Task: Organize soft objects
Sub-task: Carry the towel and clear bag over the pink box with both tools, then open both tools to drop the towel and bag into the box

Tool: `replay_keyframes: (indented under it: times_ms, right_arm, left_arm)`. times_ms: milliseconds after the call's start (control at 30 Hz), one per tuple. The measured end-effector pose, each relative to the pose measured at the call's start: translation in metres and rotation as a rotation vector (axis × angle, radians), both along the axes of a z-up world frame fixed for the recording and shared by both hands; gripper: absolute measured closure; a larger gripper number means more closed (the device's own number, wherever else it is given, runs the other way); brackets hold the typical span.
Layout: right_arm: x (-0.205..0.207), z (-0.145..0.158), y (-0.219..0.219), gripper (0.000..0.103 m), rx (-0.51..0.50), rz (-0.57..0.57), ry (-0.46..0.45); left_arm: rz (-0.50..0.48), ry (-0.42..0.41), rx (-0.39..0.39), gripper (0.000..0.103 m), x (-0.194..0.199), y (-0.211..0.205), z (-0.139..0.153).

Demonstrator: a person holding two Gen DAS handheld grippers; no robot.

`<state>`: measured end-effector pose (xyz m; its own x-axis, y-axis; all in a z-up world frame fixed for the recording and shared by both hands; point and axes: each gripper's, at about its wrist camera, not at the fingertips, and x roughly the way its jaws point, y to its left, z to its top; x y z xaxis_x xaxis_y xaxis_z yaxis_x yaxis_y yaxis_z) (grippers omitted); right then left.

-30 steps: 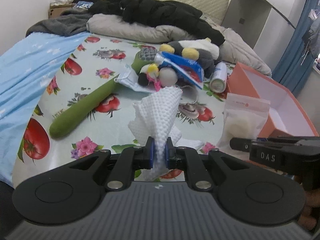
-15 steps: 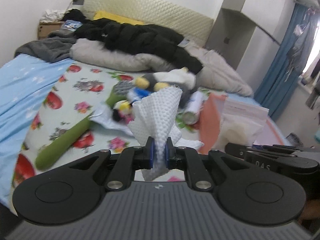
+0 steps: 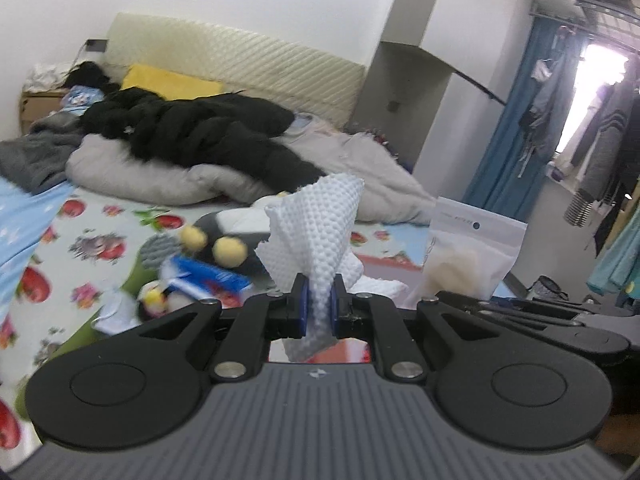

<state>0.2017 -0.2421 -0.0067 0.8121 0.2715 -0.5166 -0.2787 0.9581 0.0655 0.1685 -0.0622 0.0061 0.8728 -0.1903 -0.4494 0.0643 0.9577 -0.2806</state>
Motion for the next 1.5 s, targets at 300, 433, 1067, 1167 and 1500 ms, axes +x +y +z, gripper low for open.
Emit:
replay_keyframes:
  times_ms: [300,433,1067,1167,1500]
  right_arm:
    - [0.038,-0.008,-0.057,0.086,-0.003,-0.081,0.028]
    - [0.055,-0.030,-0.087,0.086,0.001,-0.146,0.091]
    - [0.101,-0.145,-0.150,0.085,0.002,-0.279,0.446]
    - [0.105,-0.147,-0.152,0.084,0.001,-0.278,0.449]
    - [0.093,-0.127,-0.150,0.056,0.022,-0.291,0.420]
  left_arm:
    - [-0.108,0.008,-0.003,0.090,0.056,-0.072,0.001]
    - [-0.167,0.062,0.005,0.090,0.087,-0.103,-0.019]
    - [-0.313,0.406,0.058,0.090,0.187,-0.169,-0.158]
    - [-0.320,0.421,0.064,0.089,0.189,-0.171,-0.164]
    - [-0.307,0.367,0.079,0.062,0.172,-0.164,-0.136]
